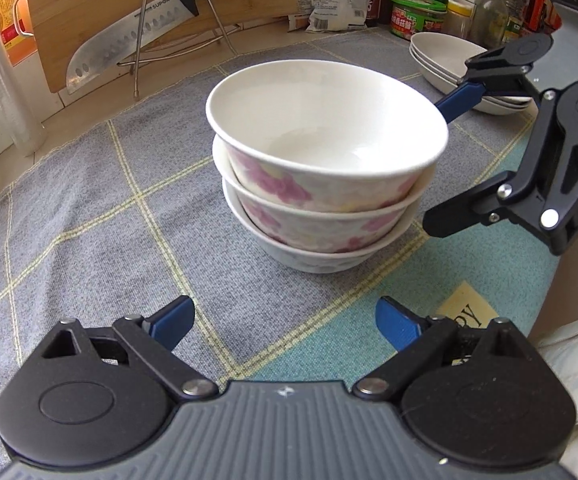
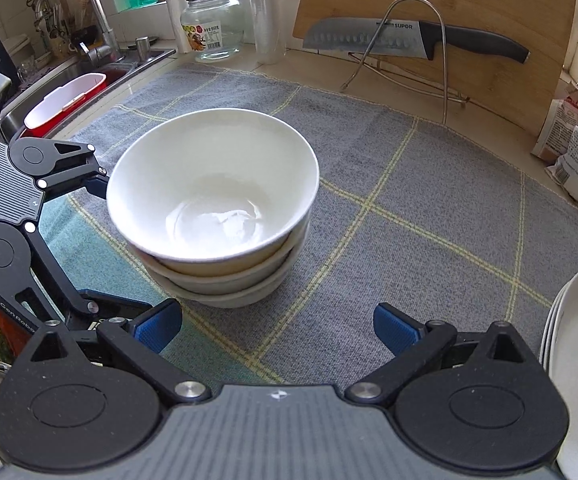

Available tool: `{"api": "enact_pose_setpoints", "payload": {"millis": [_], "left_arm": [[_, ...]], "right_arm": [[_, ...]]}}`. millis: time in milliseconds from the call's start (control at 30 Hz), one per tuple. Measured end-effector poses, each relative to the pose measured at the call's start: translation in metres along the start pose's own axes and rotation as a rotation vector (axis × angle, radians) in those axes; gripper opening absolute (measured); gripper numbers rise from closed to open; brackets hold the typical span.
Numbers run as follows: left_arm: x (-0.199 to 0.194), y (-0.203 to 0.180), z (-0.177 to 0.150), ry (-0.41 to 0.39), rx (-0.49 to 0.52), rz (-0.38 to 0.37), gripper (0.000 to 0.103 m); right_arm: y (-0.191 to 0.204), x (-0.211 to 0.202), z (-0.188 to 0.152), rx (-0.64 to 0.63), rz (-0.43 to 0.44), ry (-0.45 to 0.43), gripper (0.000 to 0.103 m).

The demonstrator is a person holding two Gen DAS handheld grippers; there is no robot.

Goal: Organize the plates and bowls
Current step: 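Grip the bowl stack from both sides with the left and right grippers, then lift the bowl stack with both grippers and carry it toward the white plates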

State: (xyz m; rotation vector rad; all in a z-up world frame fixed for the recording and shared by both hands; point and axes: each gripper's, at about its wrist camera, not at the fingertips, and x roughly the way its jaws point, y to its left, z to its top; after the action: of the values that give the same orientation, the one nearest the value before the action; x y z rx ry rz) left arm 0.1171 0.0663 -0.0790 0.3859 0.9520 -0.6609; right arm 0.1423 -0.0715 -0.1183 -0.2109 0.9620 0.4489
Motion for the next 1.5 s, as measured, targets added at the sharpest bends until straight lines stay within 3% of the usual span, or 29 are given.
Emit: {"api": "enact_pose_setpoints", "payload": {"millis": [400,900,1267,1500], "left_arm": [[0.015,0.005,0.0,0.016,0.069,-0.065,0.102],[0.022,0.015,0.001,-0.086,0.215,-0.168,0.103],[0.033,0.031,0.014,-0.094,0.354,-0.257,0.102],[0.037,0.051,0.02,-0.131,0.447,-0.338,0.095]], "right_arm": [[0.014,0.038,-0.012,-0.081,-0.051,0.058,0.103],[0.006,0.033,-0.036,-0.133,-0.013,-0.096,0.103],[0.015,0.039,-0.016,-0.159,-0.029,-0.055,0.103],[0.025,0.042,0.0,-0.218,-0.034,-0.036,0.103]]}}
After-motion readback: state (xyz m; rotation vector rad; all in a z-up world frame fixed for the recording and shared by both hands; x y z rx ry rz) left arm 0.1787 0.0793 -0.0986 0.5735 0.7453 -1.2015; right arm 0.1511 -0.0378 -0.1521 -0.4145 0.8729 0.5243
